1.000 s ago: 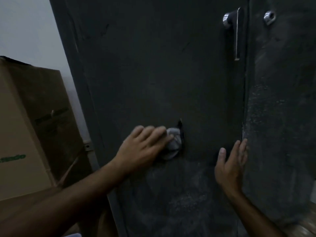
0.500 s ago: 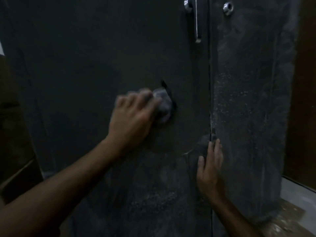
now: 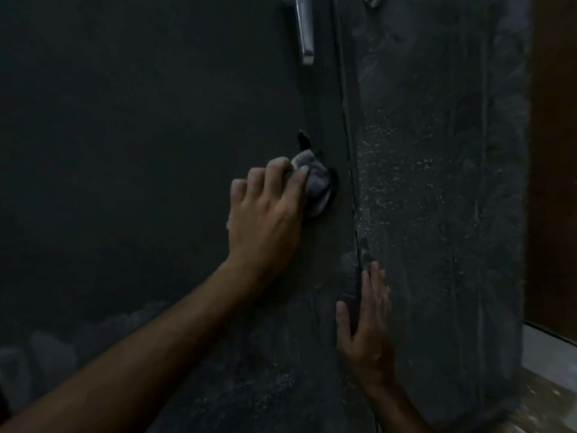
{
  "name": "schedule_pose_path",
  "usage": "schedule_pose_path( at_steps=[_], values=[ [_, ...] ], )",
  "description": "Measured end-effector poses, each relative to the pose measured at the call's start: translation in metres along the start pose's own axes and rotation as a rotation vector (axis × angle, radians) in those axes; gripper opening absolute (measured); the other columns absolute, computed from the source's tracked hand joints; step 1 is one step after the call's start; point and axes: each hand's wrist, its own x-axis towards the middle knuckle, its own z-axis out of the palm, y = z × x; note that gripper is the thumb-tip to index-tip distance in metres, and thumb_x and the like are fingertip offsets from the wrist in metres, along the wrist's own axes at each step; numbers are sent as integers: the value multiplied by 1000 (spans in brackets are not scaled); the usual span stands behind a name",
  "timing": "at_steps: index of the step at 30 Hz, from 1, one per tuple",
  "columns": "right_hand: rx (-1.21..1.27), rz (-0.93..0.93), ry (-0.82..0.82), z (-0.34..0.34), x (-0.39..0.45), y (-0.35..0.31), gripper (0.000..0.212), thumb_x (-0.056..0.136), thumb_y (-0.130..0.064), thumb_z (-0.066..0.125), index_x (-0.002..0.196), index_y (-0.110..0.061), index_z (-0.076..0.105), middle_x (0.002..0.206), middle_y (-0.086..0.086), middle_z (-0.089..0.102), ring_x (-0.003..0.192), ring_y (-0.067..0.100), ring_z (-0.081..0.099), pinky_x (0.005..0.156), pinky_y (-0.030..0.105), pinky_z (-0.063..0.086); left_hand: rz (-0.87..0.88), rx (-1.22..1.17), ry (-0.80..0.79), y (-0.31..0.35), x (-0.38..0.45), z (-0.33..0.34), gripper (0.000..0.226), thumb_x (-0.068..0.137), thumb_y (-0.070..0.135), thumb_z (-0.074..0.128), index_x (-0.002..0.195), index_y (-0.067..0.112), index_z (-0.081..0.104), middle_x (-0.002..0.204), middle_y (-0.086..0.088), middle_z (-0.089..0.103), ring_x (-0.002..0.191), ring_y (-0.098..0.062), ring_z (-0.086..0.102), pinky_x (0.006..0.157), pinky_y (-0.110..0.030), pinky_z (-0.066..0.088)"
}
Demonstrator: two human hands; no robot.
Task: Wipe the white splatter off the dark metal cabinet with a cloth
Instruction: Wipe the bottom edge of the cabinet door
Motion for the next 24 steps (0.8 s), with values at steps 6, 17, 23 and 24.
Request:
schedule_pose_path(
  at_steps=[6,17,23,24],
  values=[
    [89,19,-28,-8,-2,4,76,97,-40,54,161,-13,24,169,6,23,159,23,17,125,45,22,580,-63,-224,35,-87,27,45,94,28,51,135,14,67,133,-11,47,102,-28,49,82,-40,35],
    [0,70,-109,-18,-11,9,96,89,-62,63,158,-5,30,171,9,18,157,31,20,112,61,42,595,-69,-263,39,-82,28,51,87,33,70,135,15,66,132,-12,54,103,-29,49,82,-41,33],
    [-22,68,-197,-24,-14,2,120,80,-82,63,161,-4,23,173,5,8,160,28,9,119,59,35,187,35,-53,18,-5,17,50,93,33,69,139,16,59,132,-16,52,104,-33,42,82,-44,32],
    [-32,66,-202,-25,-13,1,121,79,-83,64,162,-4,23,173,5,7,160,28,8,119,58,35,47,45,-29,20,10,16,48,96,33,65,141,17,56,133,-16,52,106,-34,44,83,-45,34]
  ],
)
